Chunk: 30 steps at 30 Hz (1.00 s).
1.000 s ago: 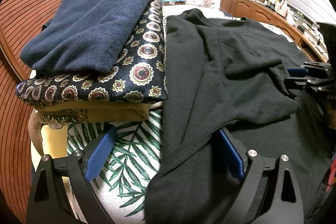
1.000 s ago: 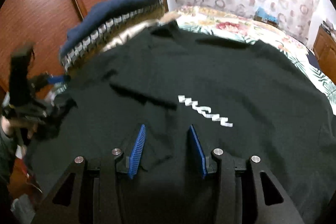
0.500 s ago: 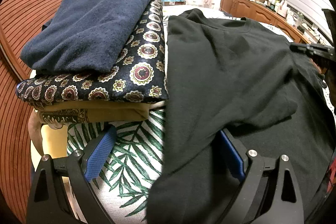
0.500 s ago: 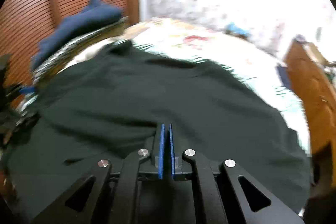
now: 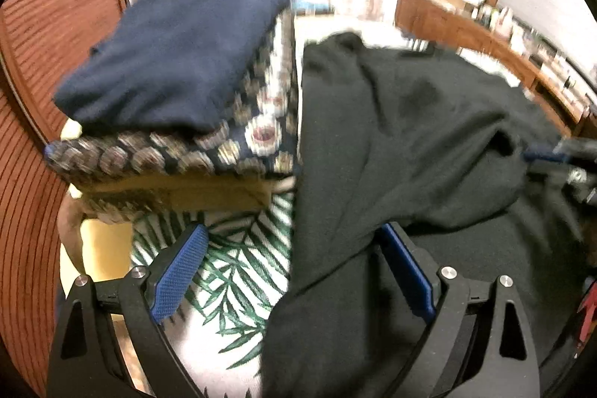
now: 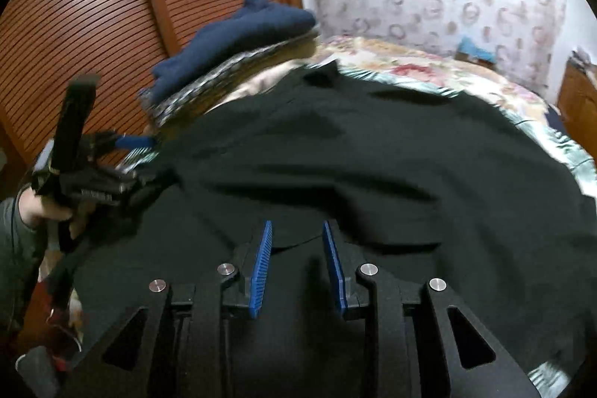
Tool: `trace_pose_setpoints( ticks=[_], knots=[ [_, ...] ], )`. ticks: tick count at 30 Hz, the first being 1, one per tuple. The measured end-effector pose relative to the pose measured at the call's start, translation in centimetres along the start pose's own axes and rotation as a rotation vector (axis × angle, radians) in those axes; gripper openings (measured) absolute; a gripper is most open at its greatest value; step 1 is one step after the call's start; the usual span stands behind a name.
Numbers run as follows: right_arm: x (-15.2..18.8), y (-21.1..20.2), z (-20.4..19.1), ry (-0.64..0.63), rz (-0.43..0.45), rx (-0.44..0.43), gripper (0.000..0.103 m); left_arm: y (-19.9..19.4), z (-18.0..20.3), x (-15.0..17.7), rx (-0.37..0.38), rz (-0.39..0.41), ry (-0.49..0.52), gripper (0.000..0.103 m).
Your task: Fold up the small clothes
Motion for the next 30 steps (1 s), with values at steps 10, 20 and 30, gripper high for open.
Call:
trace_pose_setpoints(
  ticks=[10, 20, 30],
  knots=[
    [0.7, 2.8, -0.8, -0.073, -0.054, -0.057, 0.031, -3.9, -2.0, -8.7, -0.081, 0.249, 0.02, 0.094],
    [0.3, 3.7, -2.3, -0.141, -0.079, -0.023, 0.03, -0.3, -1.4, -15.5, -0.059, 0.287, 0.053, 0.095],
    [-0.3, 1.0, -3.6, -0.088, -0.05, -0.143, 0.01, 1.8, 3.2, -14.5, 0.092, 0.221, 0.106, 0.095]
  ],
)
Point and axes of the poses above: each gripper's, at about its wrist camera, not at the fingertips, and y roughly the way its jaws point, z to its right, x to its underside, the point moved 7 cm from there along y, roughly the way its jaws point, and after that the axes turned 15 degrees about z, right-handed, at the moved point
